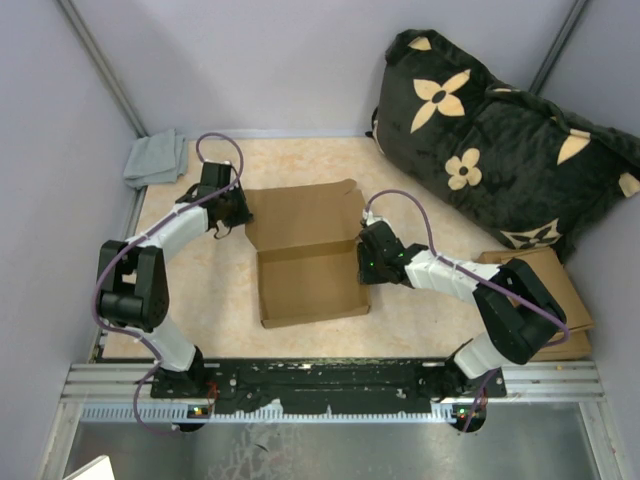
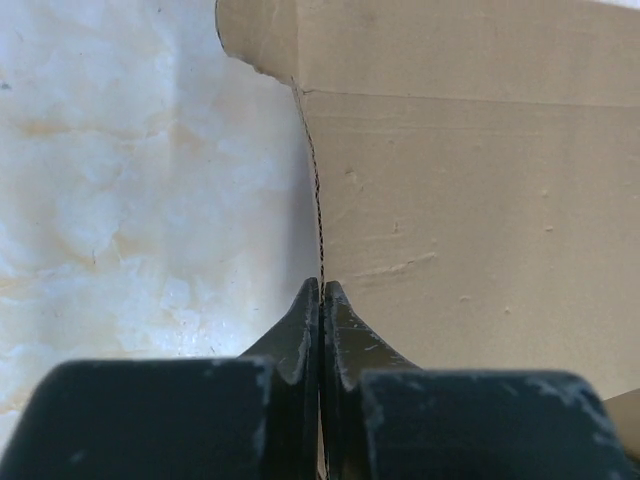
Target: Fold the paper box
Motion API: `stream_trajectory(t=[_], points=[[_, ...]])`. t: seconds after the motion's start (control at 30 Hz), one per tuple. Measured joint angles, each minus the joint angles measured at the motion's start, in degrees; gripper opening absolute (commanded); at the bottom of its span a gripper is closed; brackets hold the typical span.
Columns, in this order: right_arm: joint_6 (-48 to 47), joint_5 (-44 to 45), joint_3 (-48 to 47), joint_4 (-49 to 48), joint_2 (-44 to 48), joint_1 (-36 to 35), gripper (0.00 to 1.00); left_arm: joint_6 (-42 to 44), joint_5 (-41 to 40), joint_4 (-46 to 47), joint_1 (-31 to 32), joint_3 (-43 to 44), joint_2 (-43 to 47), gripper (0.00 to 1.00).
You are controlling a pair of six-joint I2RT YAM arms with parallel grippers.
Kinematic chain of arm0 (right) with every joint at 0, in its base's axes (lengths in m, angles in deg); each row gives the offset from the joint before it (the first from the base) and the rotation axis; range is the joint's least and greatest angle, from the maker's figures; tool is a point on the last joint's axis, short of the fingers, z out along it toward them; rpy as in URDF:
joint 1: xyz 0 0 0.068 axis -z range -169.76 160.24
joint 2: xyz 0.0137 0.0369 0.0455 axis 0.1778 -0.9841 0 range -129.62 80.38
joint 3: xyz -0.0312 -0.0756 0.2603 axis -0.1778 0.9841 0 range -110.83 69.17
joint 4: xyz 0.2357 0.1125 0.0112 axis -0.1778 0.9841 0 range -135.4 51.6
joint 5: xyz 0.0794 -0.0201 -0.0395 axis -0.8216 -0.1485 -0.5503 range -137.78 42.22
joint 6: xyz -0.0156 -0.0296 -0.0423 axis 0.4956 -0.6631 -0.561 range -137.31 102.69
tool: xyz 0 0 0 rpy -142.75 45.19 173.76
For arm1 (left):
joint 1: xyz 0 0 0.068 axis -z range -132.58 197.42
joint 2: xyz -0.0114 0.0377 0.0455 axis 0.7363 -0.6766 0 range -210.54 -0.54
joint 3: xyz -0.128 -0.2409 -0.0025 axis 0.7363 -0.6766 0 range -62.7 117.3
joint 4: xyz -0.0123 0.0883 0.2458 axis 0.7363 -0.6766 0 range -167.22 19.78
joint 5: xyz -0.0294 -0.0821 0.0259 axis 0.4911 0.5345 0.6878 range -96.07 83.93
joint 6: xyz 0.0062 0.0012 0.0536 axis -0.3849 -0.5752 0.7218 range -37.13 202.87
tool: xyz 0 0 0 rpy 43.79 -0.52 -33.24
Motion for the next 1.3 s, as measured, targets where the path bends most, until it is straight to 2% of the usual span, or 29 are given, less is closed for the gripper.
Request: stream_trajectory(t=[0.1, 0.27, 0.5, 0.67, 0.83, 1.13, 1.3], points=[[-0.7, 0.2, -1.3, 3.8, 0.0, 0.0, 0.51, 0.7, 0.8, 1.0, 0.0, 0.0, 0.2, 0.0], [-4.2, 0.6, -10.0, 12.7, 0.0, 1.6, 0.57, 3.4, 2.6, 9.0, 0.0, -7.6, 7.6, 0.0], [-11.0, -5.8, -23.5, 18.0, 1.5, 13.5, 0.57, 5.7, 5.5, 28.5, 0.0, -24.1, 25.9, 0.0], [-15.2, -11.1, -30.5, 20.3, 0.2, 18.1, 0.56, 5.1, 6.7, 40.1, 0.1, -32.5, 32.4, 0.0], [-18.5, -15.3, -32.2, 20.4, -3.6, 17.9, 0.56, 5.0, 7.6, 44.9, 0.1, -33.5, 34.6, 0.0], [-23.9, -16.9, -34.2, 20.3, -8.2, 18.4, 0.57, 5.4, 9.9, 53.0, 0.2, -36.8, 37.1, 0.0], [-26.2, -20.7, -36.9, 17.5, -10.3, 20.2, 0.57, 6.0, 11.4, 55.3, 0.5, -37.6, 37.3, 0.0]])
